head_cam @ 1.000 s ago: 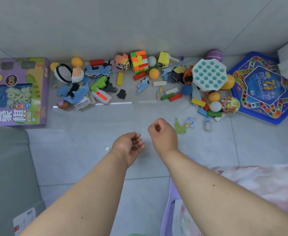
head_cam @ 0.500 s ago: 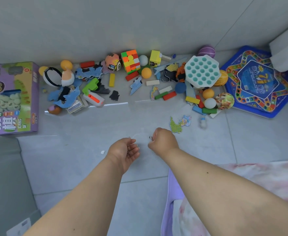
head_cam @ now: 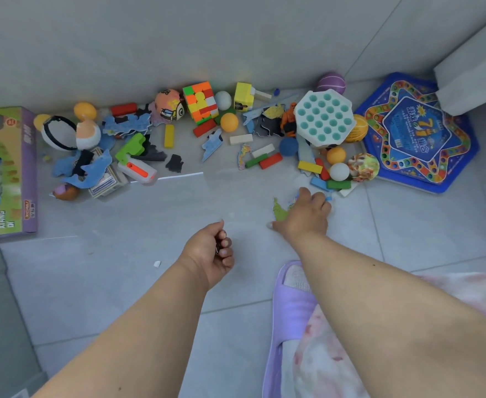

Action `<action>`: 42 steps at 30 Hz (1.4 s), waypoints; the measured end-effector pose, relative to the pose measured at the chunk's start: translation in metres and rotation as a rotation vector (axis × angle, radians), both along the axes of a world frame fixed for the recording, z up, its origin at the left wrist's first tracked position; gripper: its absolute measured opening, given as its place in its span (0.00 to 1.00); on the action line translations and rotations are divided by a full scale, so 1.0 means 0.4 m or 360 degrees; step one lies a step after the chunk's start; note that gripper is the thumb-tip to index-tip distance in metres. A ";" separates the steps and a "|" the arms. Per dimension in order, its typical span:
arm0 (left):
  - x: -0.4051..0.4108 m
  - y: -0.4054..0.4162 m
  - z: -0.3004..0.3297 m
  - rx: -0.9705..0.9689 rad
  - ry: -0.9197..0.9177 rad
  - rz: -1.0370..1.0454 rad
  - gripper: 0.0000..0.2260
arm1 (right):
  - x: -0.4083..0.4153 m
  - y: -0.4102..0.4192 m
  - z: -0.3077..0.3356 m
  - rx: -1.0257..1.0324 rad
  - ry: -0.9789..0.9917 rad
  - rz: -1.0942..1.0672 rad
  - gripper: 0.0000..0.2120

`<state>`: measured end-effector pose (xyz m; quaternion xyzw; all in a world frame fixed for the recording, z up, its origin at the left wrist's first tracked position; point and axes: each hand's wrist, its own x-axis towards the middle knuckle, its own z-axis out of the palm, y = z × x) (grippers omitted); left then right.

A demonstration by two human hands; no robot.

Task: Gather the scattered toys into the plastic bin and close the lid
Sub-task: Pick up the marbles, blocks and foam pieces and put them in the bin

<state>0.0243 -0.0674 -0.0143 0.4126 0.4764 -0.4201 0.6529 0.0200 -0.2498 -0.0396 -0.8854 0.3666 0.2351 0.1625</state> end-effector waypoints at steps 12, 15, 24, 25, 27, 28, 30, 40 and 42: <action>0.004 0.011 -0.008 0.0208 -0.0025 -0.0042 0.13 | 0.040 0.026 -0.019 0.0412 -0.0222 0.0035 0.36; 0.007 0.014 -0.005 0.0278 -0.0055 -0.0104 0.09 | 0.051 0.056 -0.016 0.0409 -0.0250 0.0210 0.38; 0.021 0.028 -0.009 0.0451 -0.0064 -0.0205 0.08 | 0.051 0.166 -0.020 0.0300 -0.0248 0.0611 0.37; 0.023 0.027 -0.007 0.0450 -0.0065 -0.0209 0.08 | 0.051 0.180 -0.021 0.0259 -0.0237 0.0670 0.37; 0.025 0.026 -0.003 0.0425 -0.0068 -0.0224 0.07 | 0.055 0.198 -0.022 0.0239 -0.0224 0.0724 0.35; 0.026 0.026 -0.001 0.0404 -0.0065 -0.0233 0.07 | 0.058 0.203 -0.023 0.0245 -0.0224 0.0716 0.33; 0.029 0.026 0.000 0.0363 -0.0055 -0.0245 0.07 | 0.061 0.210 -0.027 0.0223 -0.0218 0.0697 0.27; 0.059 0.036 -0.001 0.0384 -0.0070 -0.0095 0.03 | 0.126 0.196 -0.024 0.0478 -0.0441 0.0575 0.21; 0.065 0.040 -0.001 0.0370 -0.0072 -0.0045 0.03 | 0.168 0.183 -0.026 0.0488 -0.0395 0.0443 0.27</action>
